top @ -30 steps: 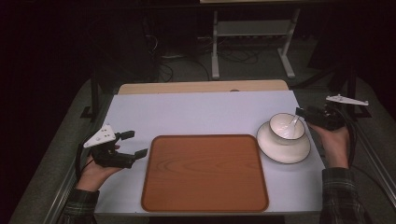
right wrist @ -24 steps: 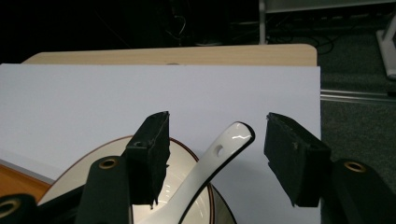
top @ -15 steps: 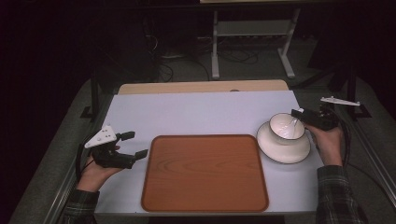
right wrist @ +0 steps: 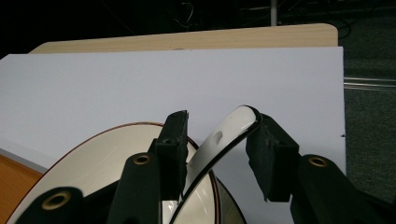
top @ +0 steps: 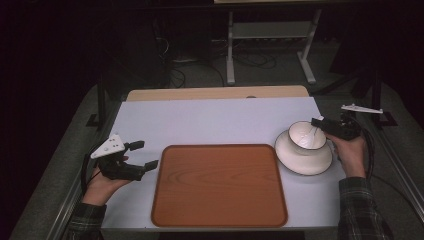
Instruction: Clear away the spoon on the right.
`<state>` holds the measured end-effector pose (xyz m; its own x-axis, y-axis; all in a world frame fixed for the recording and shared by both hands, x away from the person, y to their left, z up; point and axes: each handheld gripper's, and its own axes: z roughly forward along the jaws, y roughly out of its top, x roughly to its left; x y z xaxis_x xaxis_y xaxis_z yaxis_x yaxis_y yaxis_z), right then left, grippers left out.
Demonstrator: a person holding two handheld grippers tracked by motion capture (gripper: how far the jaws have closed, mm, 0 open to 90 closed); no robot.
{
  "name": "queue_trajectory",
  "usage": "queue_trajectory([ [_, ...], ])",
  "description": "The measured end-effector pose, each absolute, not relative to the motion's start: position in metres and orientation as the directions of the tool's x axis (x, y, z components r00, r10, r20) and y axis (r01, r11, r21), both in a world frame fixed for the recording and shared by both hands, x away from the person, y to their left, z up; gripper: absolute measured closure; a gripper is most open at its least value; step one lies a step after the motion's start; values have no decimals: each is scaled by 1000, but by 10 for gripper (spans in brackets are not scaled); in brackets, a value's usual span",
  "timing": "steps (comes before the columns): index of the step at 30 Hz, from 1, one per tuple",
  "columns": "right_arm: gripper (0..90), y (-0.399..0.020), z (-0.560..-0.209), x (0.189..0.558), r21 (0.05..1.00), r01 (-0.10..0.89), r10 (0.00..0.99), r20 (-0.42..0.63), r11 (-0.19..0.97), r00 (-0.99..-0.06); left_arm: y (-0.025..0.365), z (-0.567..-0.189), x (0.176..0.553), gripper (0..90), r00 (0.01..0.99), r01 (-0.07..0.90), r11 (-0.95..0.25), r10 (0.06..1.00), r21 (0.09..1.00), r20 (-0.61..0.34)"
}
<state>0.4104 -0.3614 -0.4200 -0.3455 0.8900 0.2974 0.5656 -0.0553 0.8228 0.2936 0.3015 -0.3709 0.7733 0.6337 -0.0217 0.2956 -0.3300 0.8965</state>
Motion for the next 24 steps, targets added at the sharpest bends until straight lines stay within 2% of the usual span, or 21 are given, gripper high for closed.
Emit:
queue_trajectory([
  [24,728,-360,-409,404,850,524,878,295,-61,-376,302,-370,293,120,772,291,-325,635,900,-20],
])
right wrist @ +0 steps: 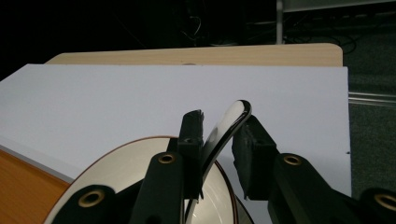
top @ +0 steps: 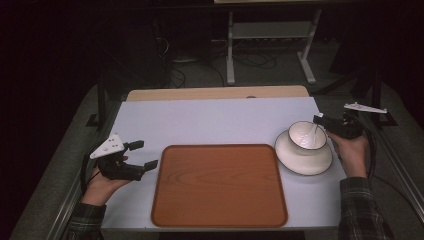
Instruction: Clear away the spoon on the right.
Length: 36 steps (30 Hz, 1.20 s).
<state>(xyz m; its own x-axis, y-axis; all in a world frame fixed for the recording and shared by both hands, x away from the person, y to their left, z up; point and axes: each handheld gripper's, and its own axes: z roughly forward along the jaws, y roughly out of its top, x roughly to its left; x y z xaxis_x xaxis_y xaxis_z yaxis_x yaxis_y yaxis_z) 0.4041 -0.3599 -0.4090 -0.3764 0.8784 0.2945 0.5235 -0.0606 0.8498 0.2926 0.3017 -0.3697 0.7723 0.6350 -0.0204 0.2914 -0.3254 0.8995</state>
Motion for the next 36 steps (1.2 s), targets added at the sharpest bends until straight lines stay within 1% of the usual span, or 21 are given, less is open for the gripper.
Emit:
queue_trajectory([
  [17,842,-345,-386,389,890,454,853,263,-35,-451,303,-368,292,120,773,283,-319,634,905,-18],
  [27,845,-338,-378,383,905,424,853,235,-17,-467,303,-368,292,120,774,281,-317,633,906,-18],
  [36,846,-335,-367,376,926,378,856,202,-8,-476,303,-368,292,120,774,281,-318,633,906,-18],
])
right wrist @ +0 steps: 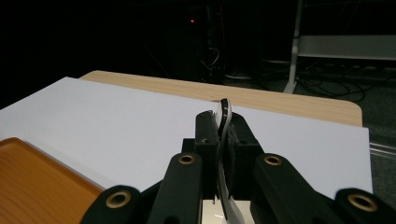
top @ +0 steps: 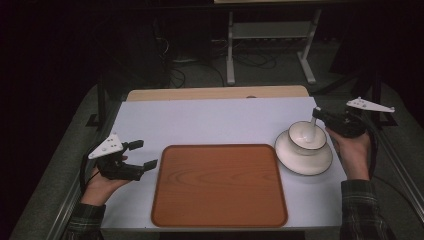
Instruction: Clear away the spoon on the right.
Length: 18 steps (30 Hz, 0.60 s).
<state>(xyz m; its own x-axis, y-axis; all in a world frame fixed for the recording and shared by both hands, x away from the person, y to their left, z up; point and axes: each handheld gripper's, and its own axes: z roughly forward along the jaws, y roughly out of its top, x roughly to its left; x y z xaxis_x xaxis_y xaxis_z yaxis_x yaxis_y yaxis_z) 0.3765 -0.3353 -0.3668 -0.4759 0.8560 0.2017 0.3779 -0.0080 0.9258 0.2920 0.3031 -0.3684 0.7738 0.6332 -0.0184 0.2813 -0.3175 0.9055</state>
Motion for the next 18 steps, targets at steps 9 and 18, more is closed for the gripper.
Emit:
queue_trajectory([
  [9,847,-330,-348,366,945,327,854,167,4,-493,302,-369,293,120,775,285,-318,632,904,-22],
  [18,847,-315,-329,355,958,283,842,120,40,-525,303,-369,293,120,775,286,-315,631,905,-25],
])
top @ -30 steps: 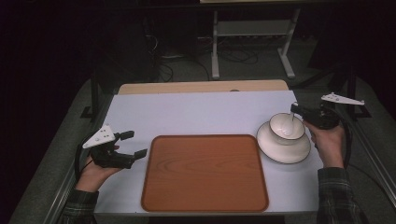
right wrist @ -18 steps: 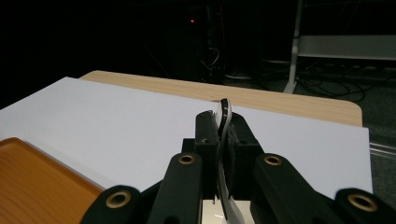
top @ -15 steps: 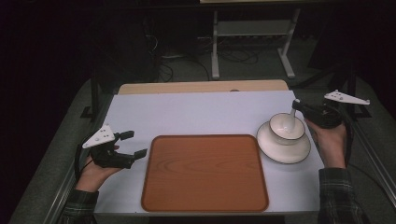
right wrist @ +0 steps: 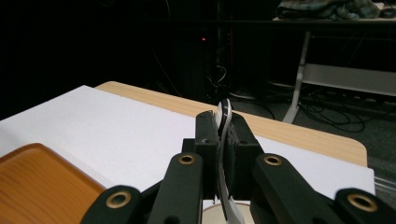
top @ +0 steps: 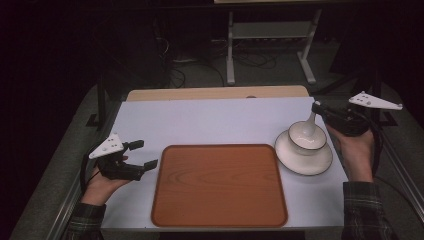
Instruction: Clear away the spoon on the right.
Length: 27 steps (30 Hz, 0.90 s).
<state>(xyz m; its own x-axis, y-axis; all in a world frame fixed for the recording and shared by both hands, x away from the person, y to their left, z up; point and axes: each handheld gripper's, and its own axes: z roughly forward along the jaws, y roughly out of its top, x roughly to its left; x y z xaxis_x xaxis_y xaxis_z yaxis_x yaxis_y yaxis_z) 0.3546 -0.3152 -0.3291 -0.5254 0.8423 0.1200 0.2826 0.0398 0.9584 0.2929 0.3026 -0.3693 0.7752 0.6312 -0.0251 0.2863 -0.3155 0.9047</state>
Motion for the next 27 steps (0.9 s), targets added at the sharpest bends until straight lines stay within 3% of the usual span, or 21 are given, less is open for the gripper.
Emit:
queue_trajectory([
  [27,847,-272,-329,333,949,305,748,143,82,-648,305,-369,293,120,773,286,-307,634,908,-30],
])
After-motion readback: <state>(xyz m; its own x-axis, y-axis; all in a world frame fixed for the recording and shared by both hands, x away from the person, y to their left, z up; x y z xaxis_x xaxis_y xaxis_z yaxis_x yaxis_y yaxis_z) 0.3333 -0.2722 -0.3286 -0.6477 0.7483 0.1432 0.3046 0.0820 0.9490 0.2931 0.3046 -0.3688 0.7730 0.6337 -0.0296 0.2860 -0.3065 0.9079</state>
